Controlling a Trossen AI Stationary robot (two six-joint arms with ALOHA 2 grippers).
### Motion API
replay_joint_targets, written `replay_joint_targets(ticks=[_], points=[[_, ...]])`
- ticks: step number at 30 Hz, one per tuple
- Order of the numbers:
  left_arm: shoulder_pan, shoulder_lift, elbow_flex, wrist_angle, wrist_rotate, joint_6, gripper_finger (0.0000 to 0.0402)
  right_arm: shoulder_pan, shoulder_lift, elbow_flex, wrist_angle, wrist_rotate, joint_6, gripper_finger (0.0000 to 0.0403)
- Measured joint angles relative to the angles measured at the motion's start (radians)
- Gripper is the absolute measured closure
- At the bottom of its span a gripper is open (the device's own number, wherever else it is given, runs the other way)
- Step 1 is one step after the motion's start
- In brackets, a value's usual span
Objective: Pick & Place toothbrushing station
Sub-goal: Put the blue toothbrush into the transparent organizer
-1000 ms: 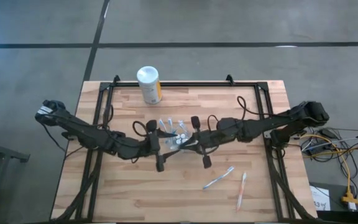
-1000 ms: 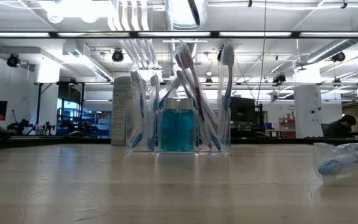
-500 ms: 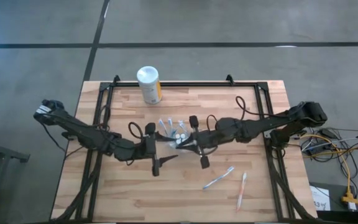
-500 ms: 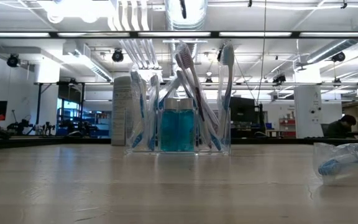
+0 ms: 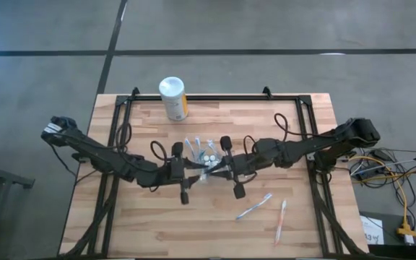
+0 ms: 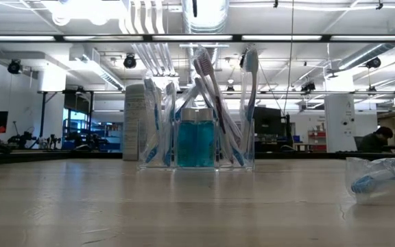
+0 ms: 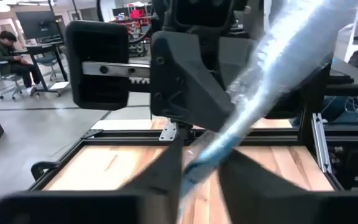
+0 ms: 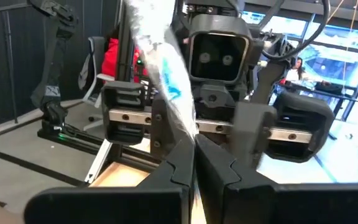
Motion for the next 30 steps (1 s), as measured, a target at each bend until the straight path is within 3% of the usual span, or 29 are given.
replay_joint_targets(ticks=[3,4,14,21,23,26,30], points=[[0.000,0.000,0.000,-0.011,0.014,0.014,0.0372,-0.001,0.000,0.000,-0.007,-0.001,0.000,0.0395],[0.000,0.000,0.000,-0.012,0.020,0.015,0.0378,-0.001,-0.001,0.000,-0.012,-0.003,0.001,0.0394],[-0.033,-0.061,0.000,-0.073,0.041,0.007,0.0378,0.000,-0.112,-0.001,-0.137,-0.014,0.026,0.0380],[-0.075,-0.167,-0.001,-0.335,0.010,-0.155,0.0378,0.000,-0.312,-0.001,-0.445,0.013,0.048,0.0357],[-0.087,-0.192,-0.019,-0.373,-0.041,-0.191,0.0378,0.002,-0.367,-0.014,-0.521,0.029,0.048,0.0362],[-0.092,-0.223,-0.110,-0.291,-0.070,-0.196,0.0378,0.011,-0.444,-0.086,-0.519,0.031,0.055,0.0379],[-0.056,-0.236,-0.296,-0.032,-0.063,-0.188,0.0378,0.010,-0.534,-0.252,-0.458,0.036,0.055,0.0393]])
